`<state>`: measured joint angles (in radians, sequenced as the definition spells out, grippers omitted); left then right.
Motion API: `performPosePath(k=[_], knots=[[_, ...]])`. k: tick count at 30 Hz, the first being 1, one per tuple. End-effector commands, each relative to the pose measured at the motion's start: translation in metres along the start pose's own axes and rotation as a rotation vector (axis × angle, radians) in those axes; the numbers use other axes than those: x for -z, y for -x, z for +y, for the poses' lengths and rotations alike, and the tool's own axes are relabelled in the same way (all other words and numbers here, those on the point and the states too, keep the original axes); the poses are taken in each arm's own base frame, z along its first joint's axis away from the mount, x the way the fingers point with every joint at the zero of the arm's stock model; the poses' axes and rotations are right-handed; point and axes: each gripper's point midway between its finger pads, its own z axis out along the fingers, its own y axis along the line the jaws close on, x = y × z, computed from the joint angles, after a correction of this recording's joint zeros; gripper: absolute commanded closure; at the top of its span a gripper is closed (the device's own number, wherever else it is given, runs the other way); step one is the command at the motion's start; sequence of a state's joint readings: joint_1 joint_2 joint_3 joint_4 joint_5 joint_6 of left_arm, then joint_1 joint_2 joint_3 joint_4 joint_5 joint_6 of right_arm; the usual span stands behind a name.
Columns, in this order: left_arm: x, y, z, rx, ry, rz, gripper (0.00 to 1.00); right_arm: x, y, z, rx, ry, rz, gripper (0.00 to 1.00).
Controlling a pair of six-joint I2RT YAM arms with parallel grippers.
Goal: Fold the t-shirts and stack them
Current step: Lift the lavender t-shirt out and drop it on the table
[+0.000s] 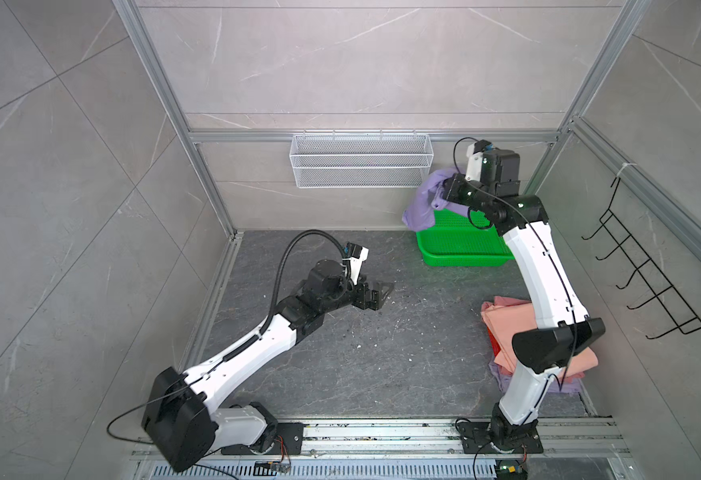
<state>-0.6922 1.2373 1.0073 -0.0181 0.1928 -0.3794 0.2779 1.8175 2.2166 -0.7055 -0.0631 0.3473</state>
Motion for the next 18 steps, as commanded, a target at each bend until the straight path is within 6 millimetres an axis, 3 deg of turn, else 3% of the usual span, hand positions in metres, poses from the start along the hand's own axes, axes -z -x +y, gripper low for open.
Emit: performPosePath(k=[1,5,9,11,12,14,17,18], knots=[[0.032,0.0,0.025,0.036,0.132,-0.033,0.0,0.019,-0.04,0.061,0.005,0.15,0.08,1.0],[0.067,-0.006,0.035,0.037,0.193,-0.067,0.03,0.026,-0.102,0.097,-0.088,0.292,0.198,1.0],[0.089,-0.024,0.05,0.045,0.28,-0.048,0.03,-0.001,-0.181,0.08,-0.157,0.238,0.373,0.98],[0.092,-0.034,0.057,0.058,0.313,-0.022,0.03,-0.018,-0.216,0.067,-0.154,0.187,0.46,0.87],[0.092,-0.04,0.062,0.068,0.336,-0.007,0.03,-0.025,-0.23,0.057,-0.141,0.135,0.498,0.74],[0.09,-0.054,0.073,0.1,0.388,0.038,0.03,-0.032,-0.237,0.042,-0.1,0.067,0.502,0.54],[0.088,-0.081,0.092,0.156,0.474,0.121,0.03,-0.027,-0.232,0.038,-0.069,0.052,0.462,0.5],[0.087,-0.091,0.098,0.172,0.503,0.15,0.03,-0.023,-0.232,0.036,-0.055,0.044,0.453,0.42]])
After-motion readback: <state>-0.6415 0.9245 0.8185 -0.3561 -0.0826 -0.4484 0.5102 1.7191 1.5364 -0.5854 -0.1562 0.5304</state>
